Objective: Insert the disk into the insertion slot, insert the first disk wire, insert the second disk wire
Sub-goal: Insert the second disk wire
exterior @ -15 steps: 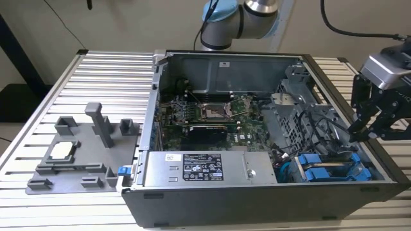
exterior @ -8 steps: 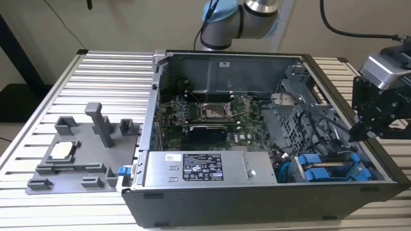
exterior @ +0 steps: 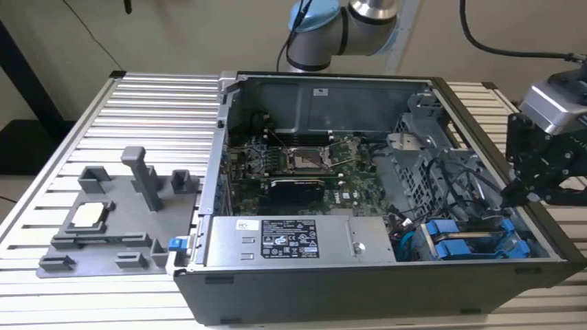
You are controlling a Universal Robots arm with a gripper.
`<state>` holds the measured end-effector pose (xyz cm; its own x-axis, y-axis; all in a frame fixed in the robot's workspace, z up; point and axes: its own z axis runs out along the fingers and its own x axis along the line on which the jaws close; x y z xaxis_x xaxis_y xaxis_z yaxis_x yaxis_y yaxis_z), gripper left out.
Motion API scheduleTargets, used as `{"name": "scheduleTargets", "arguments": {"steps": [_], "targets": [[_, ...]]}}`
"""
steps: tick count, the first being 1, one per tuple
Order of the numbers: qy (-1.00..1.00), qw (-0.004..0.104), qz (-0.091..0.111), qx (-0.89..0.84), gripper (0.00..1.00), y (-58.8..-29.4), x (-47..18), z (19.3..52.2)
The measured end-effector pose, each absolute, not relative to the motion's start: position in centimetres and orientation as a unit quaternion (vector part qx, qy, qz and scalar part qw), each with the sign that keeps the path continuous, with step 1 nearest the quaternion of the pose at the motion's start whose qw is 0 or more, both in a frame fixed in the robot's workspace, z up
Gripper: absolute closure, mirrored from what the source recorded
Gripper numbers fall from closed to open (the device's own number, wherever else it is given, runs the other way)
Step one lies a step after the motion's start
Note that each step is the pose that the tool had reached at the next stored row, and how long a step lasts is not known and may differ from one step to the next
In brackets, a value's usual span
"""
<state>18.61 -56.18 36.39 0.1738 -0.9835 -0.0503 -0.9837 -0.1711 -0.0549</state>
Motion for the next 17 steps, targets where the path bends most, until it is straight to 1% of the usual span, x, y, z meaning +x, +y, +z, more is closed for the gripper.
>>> {"name": "scheduleTargets", "arguments": {"steps": [17], "targets": [[0.671,0.037,0.001,-0.741,0.81,-56.4,17.4,35.6]]}}
